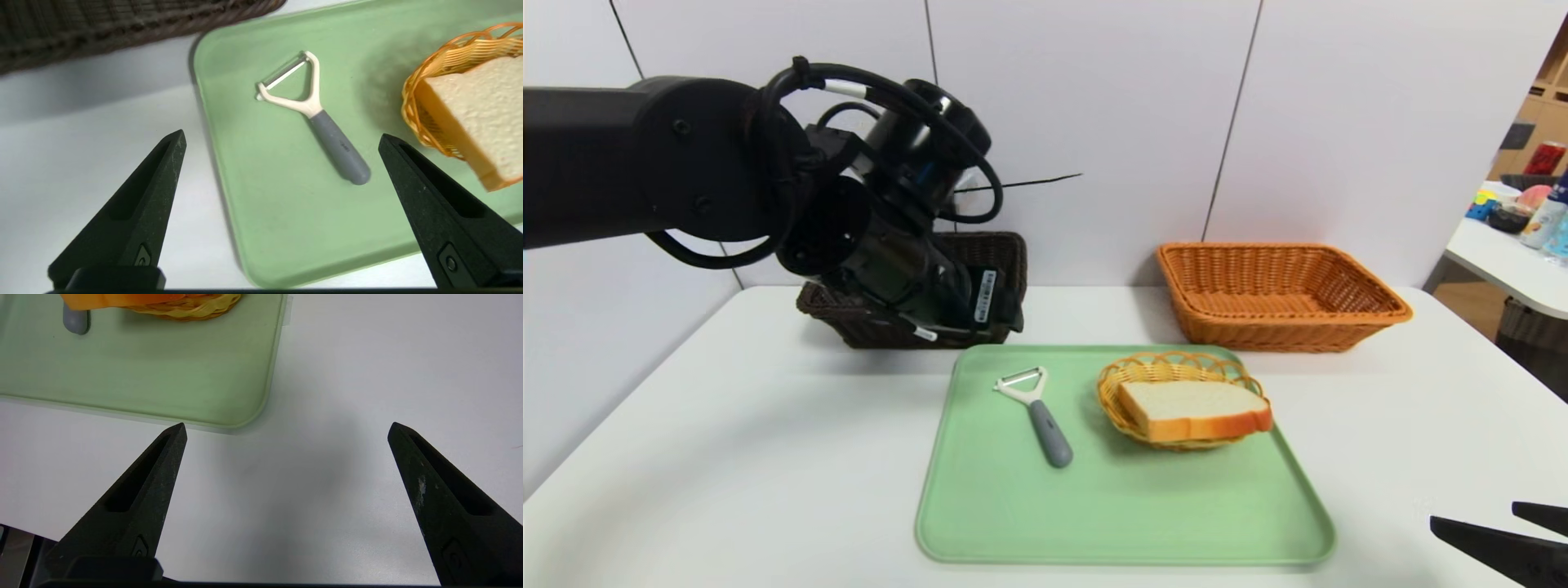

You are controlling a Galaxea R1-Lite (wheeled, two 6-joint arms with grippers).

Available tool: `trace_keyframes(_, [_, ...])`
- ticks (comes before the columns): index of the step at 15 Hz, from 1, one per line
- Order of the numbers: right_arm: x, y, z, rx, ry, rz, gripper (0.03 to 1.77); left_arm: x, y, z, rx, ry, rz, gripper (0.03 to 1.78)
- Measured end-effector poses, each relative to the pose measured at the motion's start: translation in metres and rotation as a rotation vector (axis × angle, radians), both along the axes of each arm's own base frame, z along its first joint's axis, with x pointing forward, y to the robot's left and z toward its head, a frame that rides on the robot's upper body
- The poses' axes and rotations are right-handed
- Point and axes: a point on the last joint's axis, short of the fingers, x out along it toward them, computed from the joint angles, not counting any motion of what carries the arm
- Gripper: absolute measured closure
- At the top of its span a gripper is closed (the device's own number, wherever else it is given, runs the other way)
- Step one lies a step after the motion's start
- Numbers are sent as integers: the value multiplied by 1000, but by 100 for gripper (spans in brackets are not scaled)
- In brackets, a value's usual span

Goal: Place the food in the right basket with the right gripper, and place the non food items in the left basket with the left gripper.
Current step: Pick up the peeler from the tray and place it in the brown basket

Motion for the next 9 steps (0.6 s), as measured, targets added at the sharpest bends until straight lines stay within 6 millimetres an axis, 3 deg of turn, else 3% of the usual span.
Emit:
trace_keyframes(6, [-7, -1, 2, 3, -33, 2, 10, -30, -34, -41, -20, 108, 163, 12])
trace_keyframes(9, [-9, -1, 3, 4, -41, 4, 10, -30, -46, -60, -18, 123, 266, 12])
